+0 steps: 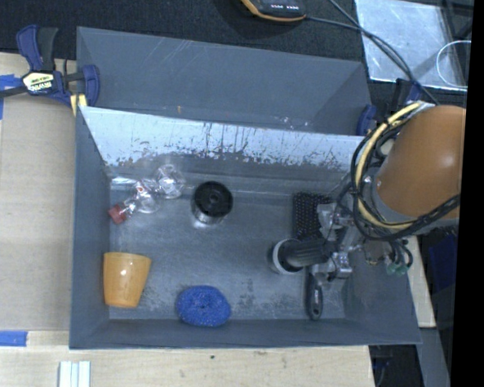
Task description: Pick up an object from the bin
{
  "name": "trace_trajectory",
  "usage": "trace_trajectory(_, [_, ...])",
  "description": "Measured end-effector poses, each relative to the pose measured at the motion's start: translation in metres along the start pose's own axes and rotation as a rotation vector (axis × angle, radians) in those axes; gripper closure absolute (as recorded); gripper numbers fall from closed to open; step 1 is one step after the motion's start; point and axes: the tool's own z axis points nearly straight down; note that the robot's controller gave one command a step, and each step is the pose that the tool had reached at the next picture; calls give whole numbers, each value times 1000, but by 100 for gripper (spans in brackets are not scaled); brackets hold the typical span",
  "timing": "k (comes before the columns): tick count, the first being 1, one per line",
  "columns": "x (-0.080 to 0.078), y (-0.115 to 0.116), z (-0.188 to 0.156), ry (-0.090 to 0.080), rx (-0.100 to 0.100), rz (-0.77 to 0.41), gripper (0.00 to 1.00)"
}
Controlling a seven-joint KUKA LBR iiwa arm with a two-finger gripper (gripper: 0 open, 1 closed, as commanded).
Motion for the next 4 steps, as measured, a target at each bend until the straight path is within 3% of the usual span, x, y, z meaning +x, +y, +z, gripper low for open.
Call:
trace_trajectory(2, [-2,-3,13,6,-1,-7,0])
trace_trajectory(3, [-17,-14,24,1,-1,-51,0])
trace_trajectory(4, [-57,-67,78,1,0,-18,0])
